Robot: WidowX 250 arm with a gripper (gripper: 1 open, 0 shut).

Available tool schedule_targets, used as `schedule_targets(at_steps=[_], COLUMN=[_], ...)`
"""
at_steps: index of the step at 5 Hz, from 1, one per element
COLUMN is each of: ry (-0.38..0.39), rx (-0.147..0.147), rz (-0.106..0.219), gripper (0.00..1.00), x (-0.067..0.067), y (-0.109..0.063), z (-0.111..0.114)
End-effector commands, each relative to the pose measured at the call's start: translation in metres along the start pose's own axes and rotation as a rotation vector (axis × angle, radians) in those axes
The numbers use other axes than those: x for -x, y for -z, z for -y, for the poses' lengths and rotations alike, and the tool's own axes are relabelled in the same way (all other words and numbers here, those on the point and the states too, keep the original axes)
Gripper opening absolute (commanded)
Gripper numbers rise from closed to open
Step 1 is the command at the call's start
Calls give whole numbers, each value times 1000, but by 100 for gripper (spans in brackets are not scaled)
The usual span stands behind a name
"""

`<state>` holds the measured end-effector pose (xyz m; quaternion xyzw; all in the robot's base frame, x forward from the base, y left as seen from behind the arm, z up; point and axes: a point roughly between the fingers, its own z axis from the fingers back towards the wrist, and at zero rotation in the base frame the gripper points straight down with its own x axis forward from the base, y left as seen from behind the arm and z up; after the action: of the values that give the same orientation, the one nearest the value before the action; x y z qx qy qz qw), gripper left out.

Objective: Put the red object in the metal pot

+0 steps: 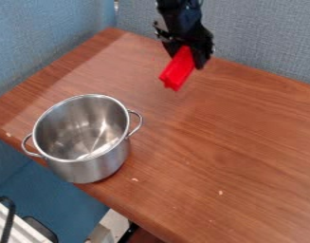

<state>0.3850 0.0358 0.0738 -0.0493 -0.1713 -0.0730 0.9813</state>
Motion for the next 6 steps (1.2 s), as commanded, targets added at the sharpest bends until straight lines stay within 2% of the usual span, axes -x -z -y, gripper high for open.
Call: schedule_targets(at_steps=[1,2,3,4,5,6], ry=[29,42,109,141,101,38], rx=[-28,-41,-45,-20,-9,52], rz=[2,14,40,42,12,-50], gripper=[0,0,0,0,0,0], x=[-2,13,0,6,36,73], y=[-3,-32,-49,-72,-99,-99], z=[-2,-17,-23,-24,-40,-54])
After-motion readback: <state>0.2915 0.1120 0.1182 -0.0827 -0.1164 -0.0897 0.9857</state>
